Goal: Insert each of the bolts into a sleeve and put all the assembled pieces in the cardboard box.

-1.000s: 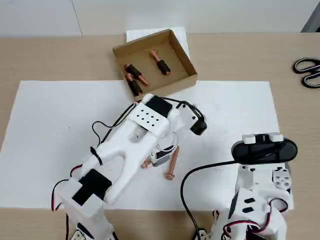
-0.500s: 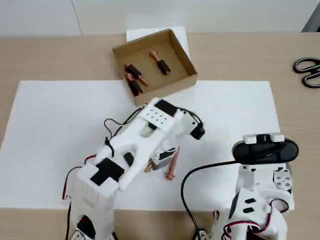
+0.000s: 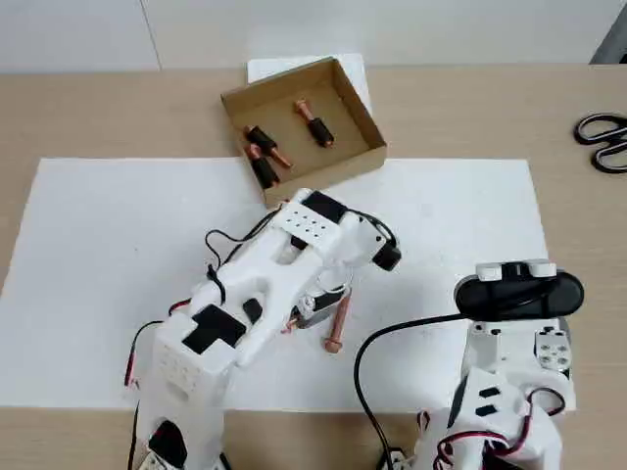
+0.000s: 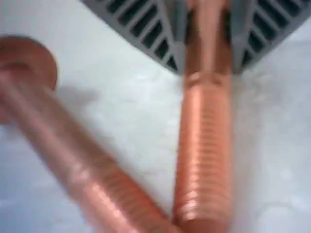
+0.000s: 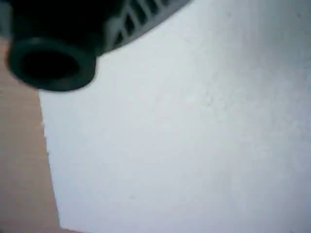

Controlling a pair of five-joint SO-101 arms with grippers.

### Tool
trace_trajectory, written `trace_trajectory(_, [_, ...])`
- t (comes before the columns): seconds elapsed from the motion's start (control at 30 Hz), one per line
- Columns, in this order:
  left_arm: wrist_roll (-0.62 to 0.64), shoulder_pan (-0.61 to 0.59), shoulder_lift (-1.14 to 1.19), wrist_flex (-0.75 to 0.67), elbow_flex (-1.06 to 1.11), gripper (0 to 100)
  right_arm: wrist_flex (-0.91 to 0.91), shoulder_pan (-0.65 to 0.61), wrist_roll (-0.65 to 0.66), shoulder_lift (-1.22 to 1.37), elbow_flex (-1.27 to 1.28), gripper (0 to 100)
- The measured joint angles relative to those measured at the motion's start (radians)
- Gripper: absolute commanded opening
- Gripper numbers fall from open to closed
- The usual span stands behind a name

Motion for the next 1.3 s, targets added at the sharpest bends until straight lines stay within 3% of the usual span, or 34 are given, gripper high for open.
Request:
trace_trajectory(0.17, [0.0, -0.003, 0.034, 0.081, -0.107, 1, 0.0, 0.0, 0.0, 0.0, 0.0, 0.5])
trace_trajectory(0.33, [0.031, -0.058, 0.044, 0.069, -0.25, 1, 0.0, 0.0, 0.0, -0.002, 0.0, 0.5])
trace_trajectory(0.67, [0.037, -0.058, 0.037, 0.069, -0.269, 1, 0.0, 0.0, 0.0, 0.0, 0.0, 0.5])
trace_trajectory(0.97, [0.144, -0.1, -0.348, 0.072, -0.258, 1, 0.0, 0.0, 0.0, 0.0, 0.0, 0.5])
trace_trajectory(1.1, [-0.043, -0.167, -0.439, 0.075, -0.14, 1, 0.0, 0.0, 0.0, 0.0, 0.0, 0.5])
trace_trajectory(1.3, [-0.562, -0.347, -0.448, 0.075, -0.037, 1, 0.0, 0.0, 0.0, 0.0, 0.0, 0.5])
